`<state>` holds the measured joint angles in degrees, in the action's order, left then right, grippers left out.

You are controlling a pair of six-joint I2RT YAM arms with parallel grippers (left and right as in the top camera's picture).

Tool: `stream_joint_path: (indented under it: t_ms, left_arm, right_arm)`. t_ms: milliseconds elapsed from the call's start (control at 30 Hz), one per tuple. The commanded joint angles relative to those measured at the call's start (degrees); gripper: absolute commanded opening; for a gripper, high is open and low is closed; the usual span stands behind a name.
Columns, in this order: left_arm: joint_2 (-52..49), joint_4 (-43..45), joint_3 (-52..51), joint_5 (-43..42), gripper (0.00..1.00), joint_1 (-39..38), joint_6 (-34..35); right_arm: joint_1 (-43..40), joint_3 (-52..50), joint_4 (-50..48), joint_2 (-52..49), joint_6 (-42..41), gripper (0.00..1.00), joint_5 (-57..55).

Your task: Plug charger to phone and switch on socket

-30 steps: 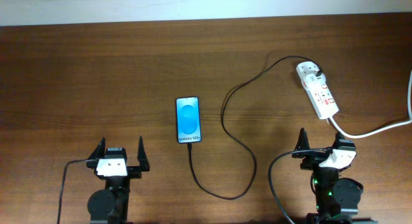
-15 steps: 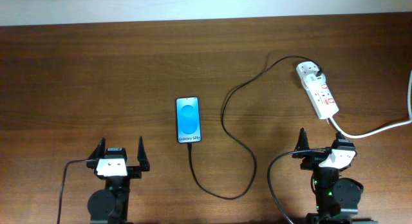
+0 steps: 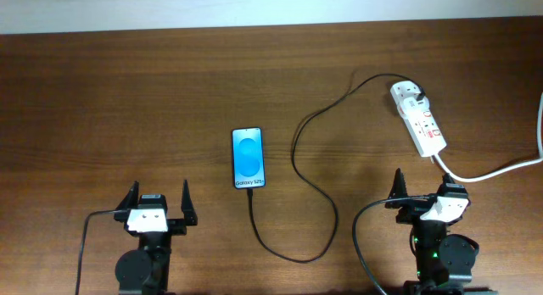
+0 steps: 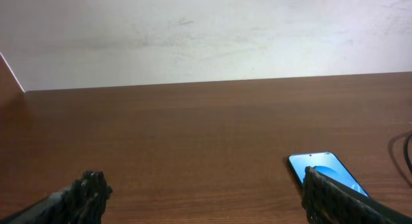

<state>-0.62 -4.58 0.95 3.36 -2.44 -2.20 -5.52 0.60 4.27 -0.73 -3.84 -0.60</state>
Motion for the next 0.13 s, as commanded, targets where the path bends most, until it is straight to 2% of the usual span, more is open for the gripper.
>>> stream_joint_path:
  t_ms: [0,100]
  left_arm:
    - [0.33,0.04,-0.48,-0.66,0.99,0.35,-0.92]
    - [0.33,0.04,-0.48,-0.66,0.99,0.37,-0.92]
  right_arm:
    - [0.26,-0.28,0.42,0.48,0.44,0.98,-0.07]
    - [0.26,-0.28,0.42,0.48,0.44,0.98,-0.07]
